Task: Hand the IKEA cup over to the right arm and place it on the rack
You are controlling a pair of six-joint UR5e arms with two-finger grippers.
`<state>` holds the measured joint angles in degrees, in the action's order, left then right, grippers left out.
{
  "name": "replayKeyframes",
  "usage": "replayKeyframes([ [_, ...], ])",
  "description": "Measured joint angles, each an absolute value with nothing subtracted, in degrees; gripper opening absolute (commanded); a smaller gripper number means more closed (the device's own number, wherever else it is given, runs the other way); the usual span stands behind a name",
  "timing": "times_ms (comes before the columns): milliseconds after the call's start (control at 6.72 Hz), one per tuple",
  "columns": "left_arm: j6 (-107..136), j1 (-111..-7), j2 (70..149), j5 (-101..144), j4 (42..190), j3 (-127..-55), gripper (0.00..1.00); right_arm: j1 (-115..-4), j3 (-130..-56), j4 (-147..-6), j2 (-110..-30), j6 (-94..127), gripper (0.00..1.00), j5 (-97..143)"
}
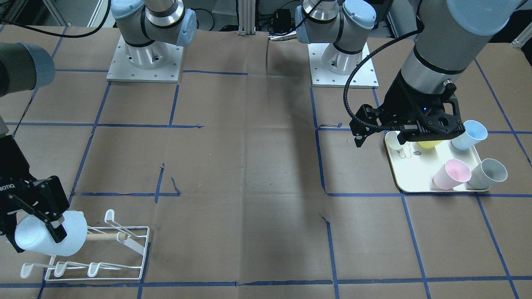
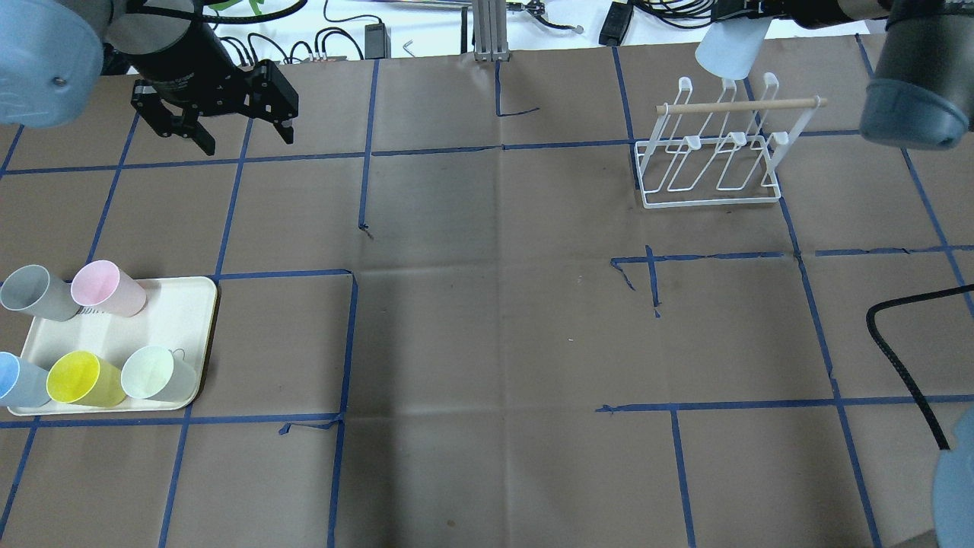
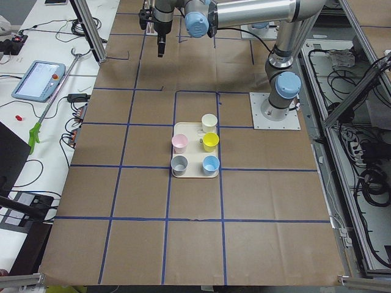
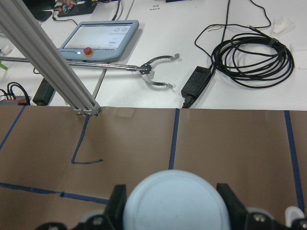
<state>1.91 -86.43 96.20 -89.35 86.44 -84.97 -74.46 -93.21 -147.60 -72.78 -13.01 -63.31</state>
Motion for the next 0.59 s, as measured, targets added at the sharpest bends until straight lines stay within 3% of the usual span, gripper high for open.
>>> replayKeyframes([
  [595,1.3,-86.7,87.0,-90.3,88.6,-93.2,1.00,-77.8,-89.0,-149.9,-65.0,-13.5,0.11,-66.2],
])
